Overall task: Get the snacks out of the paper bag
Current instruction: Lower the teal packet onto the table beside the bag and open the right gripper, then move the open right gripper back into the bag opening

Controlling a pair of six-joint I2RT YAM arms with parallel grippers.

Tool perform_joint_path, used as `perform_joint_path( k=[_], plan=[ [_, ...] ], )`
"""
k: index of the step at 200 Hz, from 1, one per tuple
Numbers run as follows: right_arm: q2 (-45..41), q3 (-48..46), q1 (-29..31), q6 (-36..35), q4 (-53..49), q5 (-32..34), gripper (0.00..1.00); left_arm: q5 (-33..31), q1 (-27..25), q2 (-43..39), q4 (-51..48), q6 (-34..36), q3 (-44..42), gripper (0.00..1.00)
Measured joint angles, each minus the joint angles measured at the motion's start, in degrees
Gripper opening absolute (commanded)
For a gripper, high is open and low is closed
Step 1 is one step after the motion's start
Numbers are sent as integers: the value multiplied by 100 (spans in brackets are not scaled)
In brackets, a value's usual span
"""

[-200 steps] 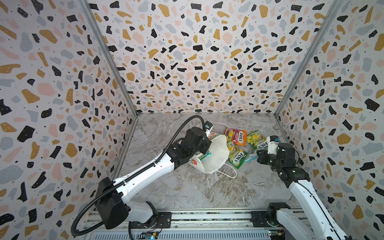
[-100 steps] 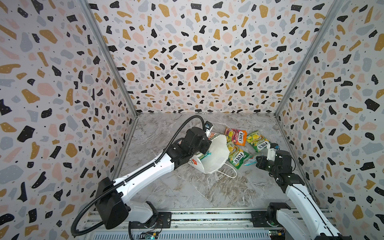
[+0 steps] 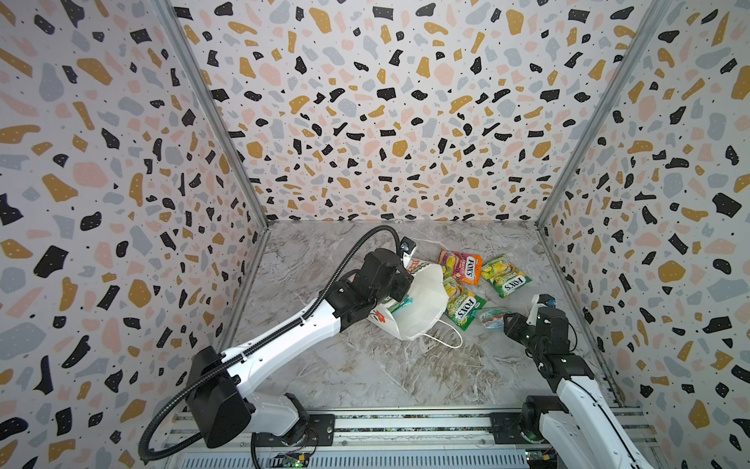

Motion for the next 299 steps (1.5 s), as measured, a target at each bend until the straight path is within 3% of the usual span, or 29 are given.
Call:
perform_joint_path(
  k=[24, 88, 113, 139, 186, 235, 299],
  plan=[
    [-116, 0, 0, 94, -116, 354, 58, 0, -2, 0, 0, -2, 0, 0],
    [-699, 9, 0, 254, -308, 1338, 61, 2, -20, 0, 0, 0, 0, 0],
    [-776, 114, 0, 136, -323, 1429, 60, 4, -22, 0, 0, 0, 0, 0],
    [-835, 179, 0, -79, -66, 905, 57, 31, -22, 0, 0, -2, -2, 0],
    [-619, 291, 175, -201, 439, -739, 55, 109, -22, 0, 2, 0, 0, 0],
    [168, 876, 1493, -326, 752, -1755, 53, 225, -22, 0, 2, 0, 0, 0],
    [1128, 1252, 3425, -393, 1235, -1738, 49, 256, -22, -4, 7, 7, -2, 0]
  ],
)
